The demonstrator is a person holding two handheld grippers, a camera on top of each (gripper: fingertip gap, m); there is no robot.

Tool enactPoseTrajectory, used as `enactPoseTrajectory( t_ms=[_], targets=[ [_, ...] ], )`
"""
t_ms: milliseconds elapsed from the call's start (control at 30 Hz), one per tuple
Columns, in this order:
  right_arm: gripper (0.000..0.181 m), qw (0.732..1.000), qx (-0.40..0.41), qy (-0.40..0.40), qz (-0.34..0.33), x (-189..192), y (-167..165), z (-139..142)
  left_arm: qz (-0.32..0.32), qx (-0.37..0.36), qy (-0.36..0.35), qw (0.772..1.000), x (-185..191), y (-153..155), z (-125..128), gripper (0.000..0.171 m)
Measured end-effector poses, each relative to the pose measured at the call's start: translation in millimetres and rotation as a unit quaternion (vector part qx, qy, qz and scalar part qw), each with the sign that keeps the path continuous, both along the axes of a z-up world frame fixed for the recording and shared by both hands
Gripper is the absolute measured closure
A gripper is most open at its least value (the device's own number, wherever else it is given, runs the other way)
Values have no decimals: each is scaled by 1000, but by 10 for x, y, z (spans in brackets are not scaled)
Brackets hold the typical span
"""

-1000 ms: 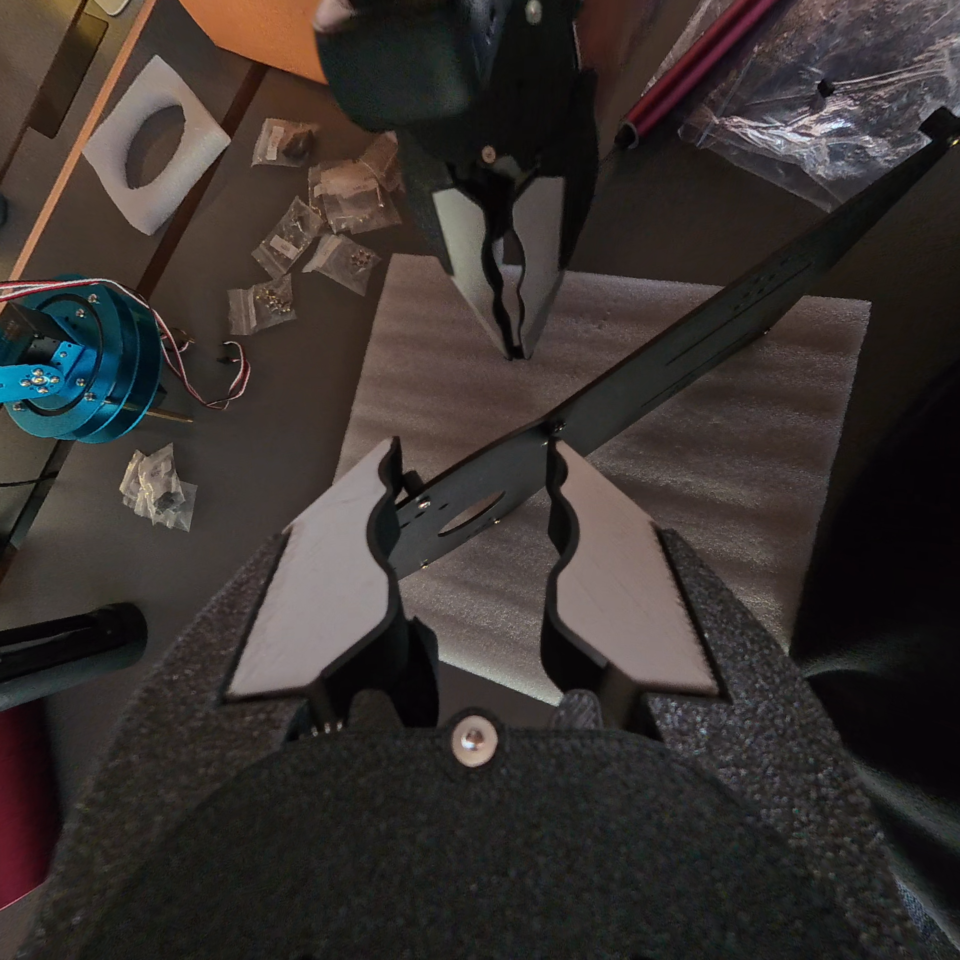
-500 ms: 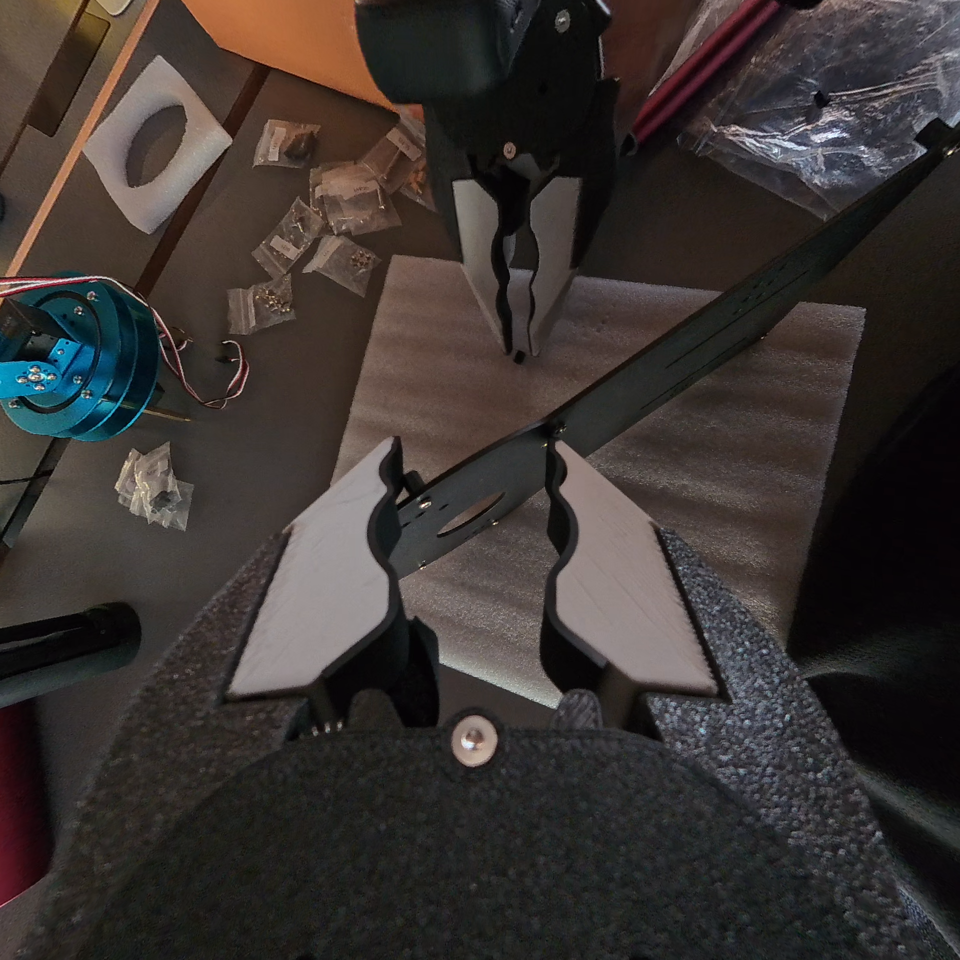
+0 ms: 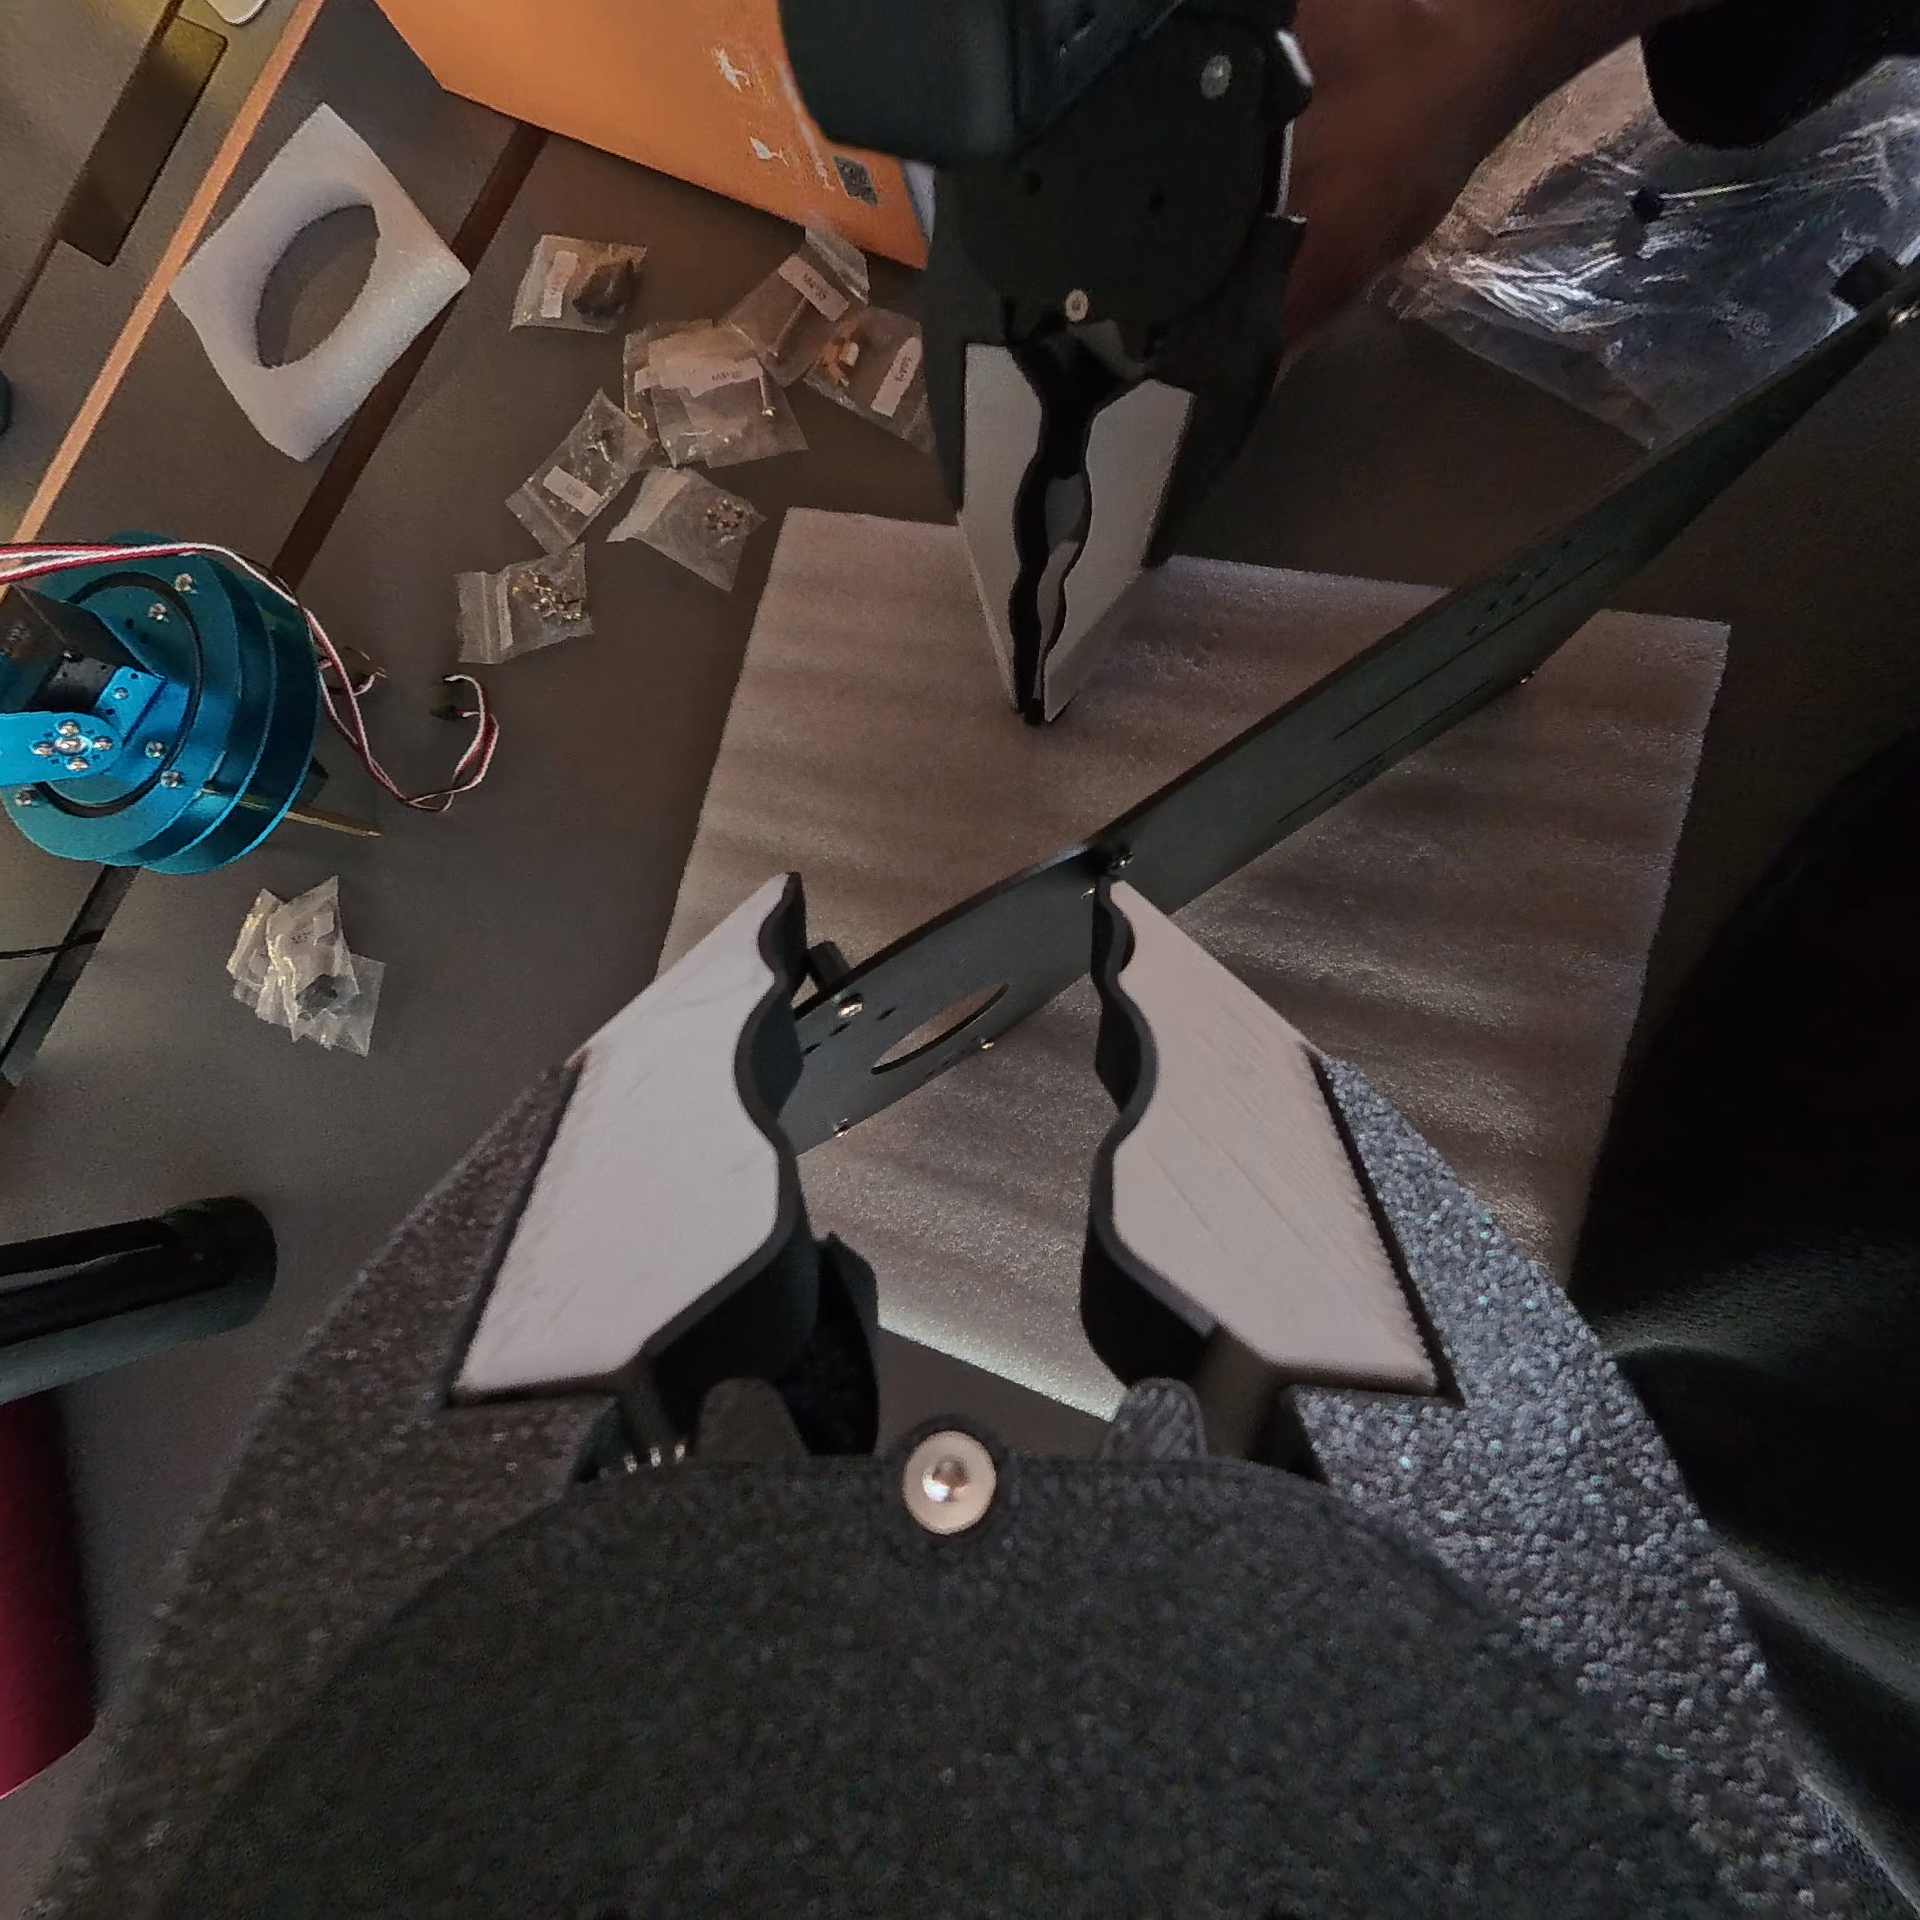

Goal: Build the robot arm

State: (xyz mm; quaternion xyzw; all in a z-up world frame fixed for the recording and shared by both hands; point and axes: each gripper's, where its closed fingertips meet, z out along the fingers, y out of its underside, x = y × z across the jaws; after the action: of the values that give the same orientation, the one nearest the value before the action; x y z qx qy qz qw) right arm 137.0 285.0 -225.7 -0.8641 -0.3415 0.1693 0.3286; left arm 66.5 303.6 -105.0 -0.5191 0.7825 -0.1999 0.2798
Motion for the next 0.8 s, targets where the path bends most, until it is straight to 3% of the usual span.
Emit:
enactPoseTrajectory(
  t_ms=[100, 233, 300, 533, 800],
  targets=[
    [176, 998, 58, 6, 22, -68, 27, 215, -2, 1, 1, 1000, -3, -1, 0, 116],
    [176, 966, 199, 43, 158, -377, -19, 816, -6, 5, 1, 1000, -6, -6, -6, 114],
    [176, 946, 246, 43, 208, -479, -12, 960, -14, 8, 7, 1000, -17, -23, -16, 109],
    [176, 928, 238, 61, 282, -657, -10, 1060, -12, -17, 16, 1000, -32, -51, -2, 109],
    [176, 914, 249, 78, 310, -748, -40, 1167, 15, -26, 10, 1000, 19, -31, 6, 110]
  ],
)
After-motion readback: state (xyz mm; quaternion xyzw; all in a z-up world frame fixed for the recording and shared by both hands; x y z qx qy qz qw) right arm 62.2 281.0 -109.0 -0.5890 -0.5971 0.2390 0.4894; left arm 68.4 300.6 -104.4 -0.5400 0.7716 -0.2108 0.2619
